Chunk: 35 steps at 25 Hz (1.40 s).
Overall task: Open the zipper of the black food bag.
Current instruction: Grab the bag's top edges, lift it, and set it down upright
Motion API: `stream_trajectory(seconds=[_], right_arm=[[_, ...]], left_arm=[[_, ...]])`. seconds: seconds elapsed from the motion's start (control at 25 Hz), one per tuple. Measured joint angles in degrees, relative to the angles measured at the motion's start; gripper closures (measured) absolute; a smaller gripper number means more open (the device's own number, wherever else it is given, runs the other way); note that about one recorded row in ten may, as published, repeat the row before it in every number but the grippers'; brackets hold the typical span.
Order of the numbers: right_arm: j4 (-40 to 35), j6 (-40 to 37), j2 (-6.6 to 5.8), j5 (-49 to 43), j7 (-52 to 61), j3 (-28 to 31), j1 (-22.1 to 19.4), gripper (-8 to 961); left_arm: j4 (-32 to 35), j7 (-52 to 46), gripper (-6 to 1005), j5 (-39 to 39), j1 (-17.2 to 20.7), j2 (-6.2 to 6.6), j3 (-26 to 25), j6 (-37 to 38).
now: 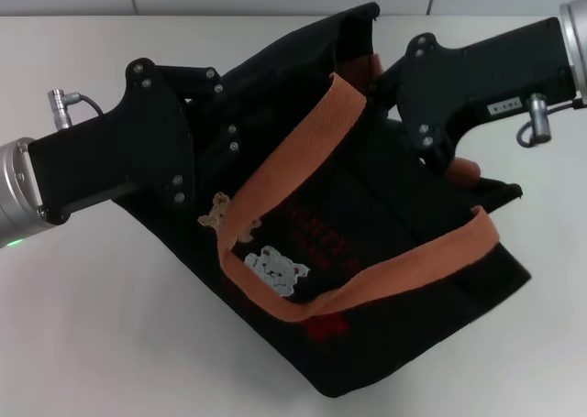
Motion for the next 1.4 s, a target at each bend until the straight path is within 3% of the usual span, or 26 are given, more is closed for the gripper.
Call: stream_trajectory(seconds=[0.24,0.36,0.68,0.84,1.08,1.28,1.4], right_arm=[[-5.3,-8.1,0.06,-3.7,-0.1,2.2,-2.4,955],[-7.4,-15.7,0.06,-6.2,-0.4,6.5,-4.2,955],[-7.2,-27.2,0.01,-10.8,-3.4,13.1,-8.5,954],[-4.0,-26.5,0.20,-15.5,-5.5,13.6,-9.7,955],[0.4,-20.6,-0.17,-10.9,-4.3,22.3,-9.3,921],[0.7,-18.2,-0.25,-11.4,-4.9,24.4,-10.2,893],[1.0,-17.1,-0.27,-12.8,-5.7,25.3,-10.7,792]], left_arm=[[-0.3,0.3,866,-1.2,0.1,-0.06,0.1,-0.5],[-0.4,0.3,866,-1.9,0.1,-0.09,0.2,-0.8],[-0.4,0.2,867,-2.4,-0.1,-0.15,0.2,-1.3],[-0.4,0.1,867,-2.4,-0.1,-0.17,0.2,-1.4],[-0.4,0.2,868,-2.5,-0.2,-0.17,0.3,-1.4],[-0.6,0.2,869,-2.5,-0.2,-0.17,0.3,-1.4],[-0.9,0.2,870,-2.5,-0.2,-0.18,0.2,-1.5]])
